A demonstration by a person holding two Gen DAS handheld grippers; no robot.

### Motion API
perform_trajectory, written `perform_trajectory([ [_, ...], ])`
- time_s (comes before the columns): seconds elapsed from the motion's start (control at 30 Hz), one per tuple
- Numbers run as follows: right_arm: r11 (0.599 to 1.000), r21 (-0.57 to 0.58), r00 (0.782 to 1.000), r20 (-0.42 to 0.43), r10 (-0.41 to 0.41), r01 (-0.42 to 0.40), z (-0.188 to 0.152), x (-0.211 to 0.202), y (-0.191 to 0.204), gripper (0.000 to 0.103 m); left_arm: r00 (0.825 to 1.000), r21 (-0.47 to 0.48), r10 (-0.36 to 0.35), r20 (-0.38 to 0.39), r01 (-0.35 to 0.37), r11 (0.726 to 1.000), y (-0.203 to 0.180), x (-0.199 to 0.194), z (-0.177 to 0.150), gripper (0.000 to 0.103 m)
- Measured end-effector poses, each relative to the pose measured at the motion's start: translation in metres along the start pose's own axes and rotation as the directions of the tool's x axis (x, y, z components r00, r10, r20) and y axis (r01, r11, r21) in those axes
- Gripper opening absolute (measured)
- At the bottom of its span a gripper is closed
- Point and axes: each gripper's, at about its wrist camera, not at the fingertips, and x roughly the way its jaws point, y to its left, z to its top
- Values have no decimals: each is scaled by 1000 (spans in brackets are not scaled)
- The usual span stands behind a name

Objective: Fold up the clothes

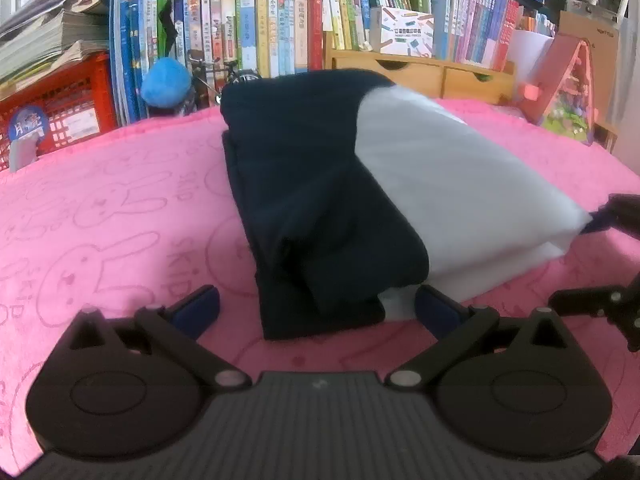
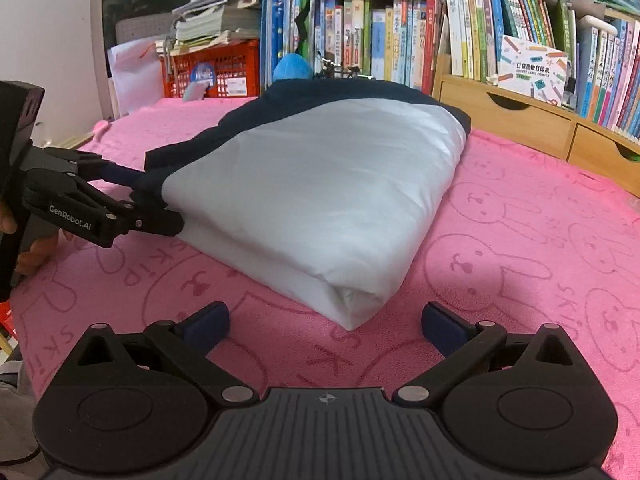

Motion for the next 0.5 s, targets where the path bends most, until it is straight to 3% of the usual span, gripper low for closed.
perform_trajectory([
  [0.5, 1000, -2, 1000, 0, 3, -3, 0, -1, -1, 103, 1000, 0, 2, 4, -2, 1000, 0, 2, -1, 103],
])
